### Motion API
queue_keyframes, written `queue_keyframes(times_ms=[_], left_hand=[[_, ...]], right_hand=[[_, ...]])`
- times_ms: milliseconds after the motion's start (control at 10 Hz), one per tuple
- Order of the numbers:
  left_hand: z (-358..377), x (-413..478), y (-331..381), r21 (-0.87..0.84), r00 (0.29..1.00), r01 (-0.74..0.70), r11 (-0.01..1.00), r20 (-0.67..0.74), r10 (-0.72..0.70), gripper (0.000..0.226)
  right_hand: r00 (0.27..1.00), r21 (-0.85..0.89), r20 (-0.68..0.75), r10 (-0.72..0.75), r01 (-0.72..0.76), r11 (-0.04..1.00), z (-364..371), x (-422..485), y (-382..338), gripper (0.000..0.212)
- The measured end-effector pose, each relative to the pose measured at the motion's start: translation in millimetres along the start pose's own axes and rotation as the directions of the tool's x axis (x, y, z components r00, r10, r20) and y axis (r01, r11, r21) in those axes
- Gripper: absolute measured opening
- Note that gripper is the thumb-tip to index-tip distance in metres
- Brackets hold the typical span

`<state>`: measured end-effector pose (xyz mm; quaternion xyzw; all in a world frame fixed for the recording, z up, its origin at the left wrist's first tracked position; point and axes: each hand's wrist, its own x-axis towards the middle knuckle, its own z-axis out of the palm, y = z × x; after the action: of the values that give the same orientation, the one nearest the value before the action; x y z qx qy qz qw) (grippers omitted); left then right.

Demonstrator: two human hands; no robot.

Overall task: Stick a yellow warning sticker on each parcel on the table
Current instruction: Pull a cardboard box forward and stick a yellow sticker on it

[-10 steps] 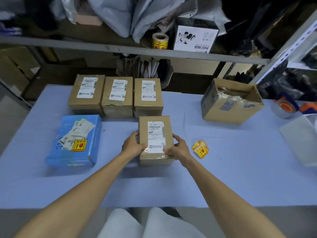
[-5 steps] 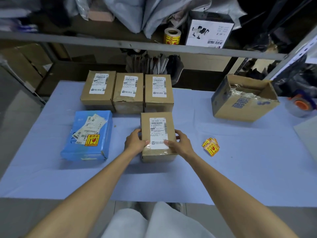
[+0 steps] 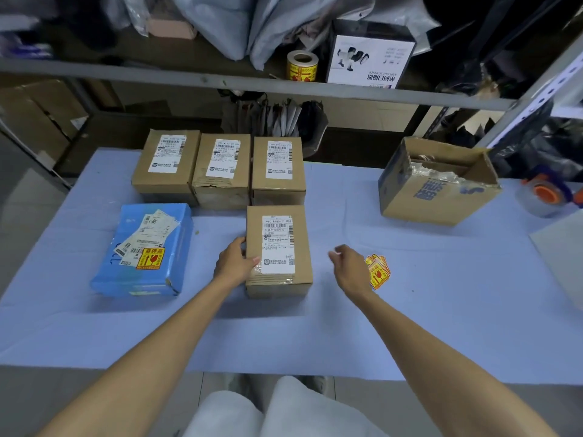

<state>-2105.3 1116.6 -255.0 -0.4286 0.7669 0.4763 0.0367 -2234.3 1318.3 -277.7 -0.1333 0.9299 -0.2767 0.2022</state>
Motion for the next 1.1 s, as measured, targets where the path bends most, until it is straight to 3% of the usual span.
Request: queue_keyframes(times_ms=[100,200,300,700,800,900,1000,1100], left_hand=[[3,-2,0,0.016,1.000,-0.009,1.000,-0.006,0.009,0.056],[6,-1,-1,0.030,1.000,-0.011,0.999,-0.026,0.012,0.055],[7,0,-2,0.033,0.999,0.002,0.999,-0.044,-0.001,0.054],[4,1,0,0.036,1.000,0.002,0.999,-0.027,-0.001,0.056],[3,1,2,0.084,0.999,0.003,0.996,-0.035,0.000,0.056],[4,1,6,0.127,0.999,0.008,0.992,-0.036,-0.003,0.053],[4,1,6,0.130,0.999,0.005,0.991,-0.034,0.000,0.052],[1,2,4,0.114,1.000,0.003,0.994,-0.025,0.000,0.053]], right_hand=[[0.987,-0.372,-0.105,0.121,-0.152,0.916,-14,3,38,0.032],[0.971,-0.495,-0.095,0.219,-0.237,0.836,-15,8,64,0.036],[0.985,-0.595,-0.064,0.159,-0.166,0.786,-8,12,71,0.031],[0.976,-0.807,0.058,-0.208,0.168,0.566,-7,6,71,0.032],[0.972,-0.787,0.042,-0.231,0.174,0.592,-17,9,62,0.036],[0.940,-0.740,0.020,-0.340,0.243,0.627,-34,15,55,0.055],[0.955,-0.789,0.053,-0.293,0.220,0.573,-36,16,58,0.054],[0.968,-0.839,0.199,-0.154,0.249,0.483,-30,3,66,0.027]])
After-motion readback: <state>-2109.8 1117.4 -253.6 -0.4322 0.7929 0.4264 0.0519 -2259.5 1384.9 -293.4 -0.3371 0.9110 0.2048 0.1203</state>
